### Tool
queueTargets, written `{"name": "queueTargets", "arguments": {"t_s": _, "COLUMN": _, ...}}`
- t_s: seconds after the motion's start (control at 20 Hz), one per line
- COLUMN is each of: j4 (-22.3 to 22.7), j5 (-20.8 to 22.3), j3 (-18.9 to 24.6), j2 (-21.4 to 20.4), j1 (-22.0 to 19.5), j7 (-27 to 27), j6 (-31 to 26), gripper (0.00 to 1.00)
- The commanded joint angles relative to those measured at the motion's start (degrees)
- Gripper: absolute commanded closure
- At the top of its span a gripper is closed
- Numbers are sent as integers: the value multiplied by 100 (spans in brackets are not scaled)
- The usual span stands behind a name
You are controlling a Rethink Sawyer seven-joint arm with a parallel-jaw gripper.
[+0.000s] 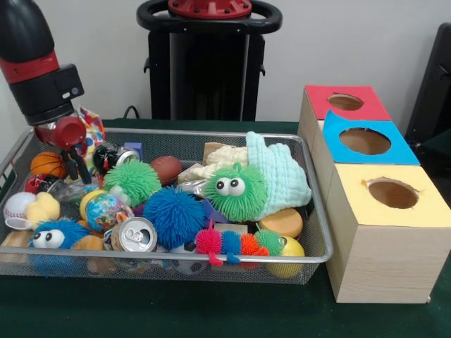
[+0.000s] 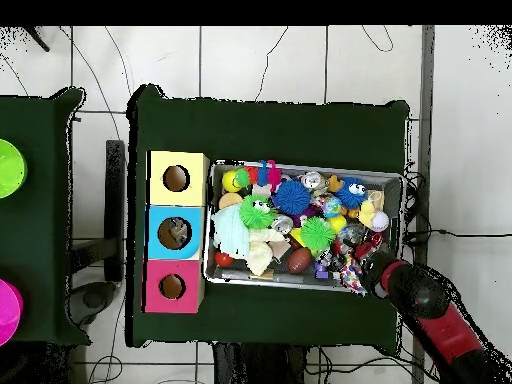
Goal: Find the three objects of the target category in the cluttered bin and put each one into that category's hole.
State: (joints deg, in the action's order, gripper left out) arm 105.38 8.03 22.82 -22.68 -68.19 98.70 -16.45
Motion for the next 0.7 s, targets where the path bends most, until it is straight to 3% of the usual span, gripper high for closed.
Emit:
{"name": "queueTargets", "arguments": {"t_s": 0.05, "j4": 366, "j5": 16, "j3": 797, "j2": 651, "j1": 164, "j7": 427, "j6": 237, "gripper": 0}}
{"name": "queueTargets", "arguments": {"t_s": 0.4, "j4": 182, "j5": 124, "j3": 881, "j2": 651, "j1": 157, "j7": 391, "j6": 418, "gripper": 0}}
{"name": "queueTargets", "arguments": {"t_s": 0.7, "j4": -106, "j5": 164, "j3": 1260, "j2": 866, "j1": 10, "j7": 150, "j6": 464, "gripper": 0}}
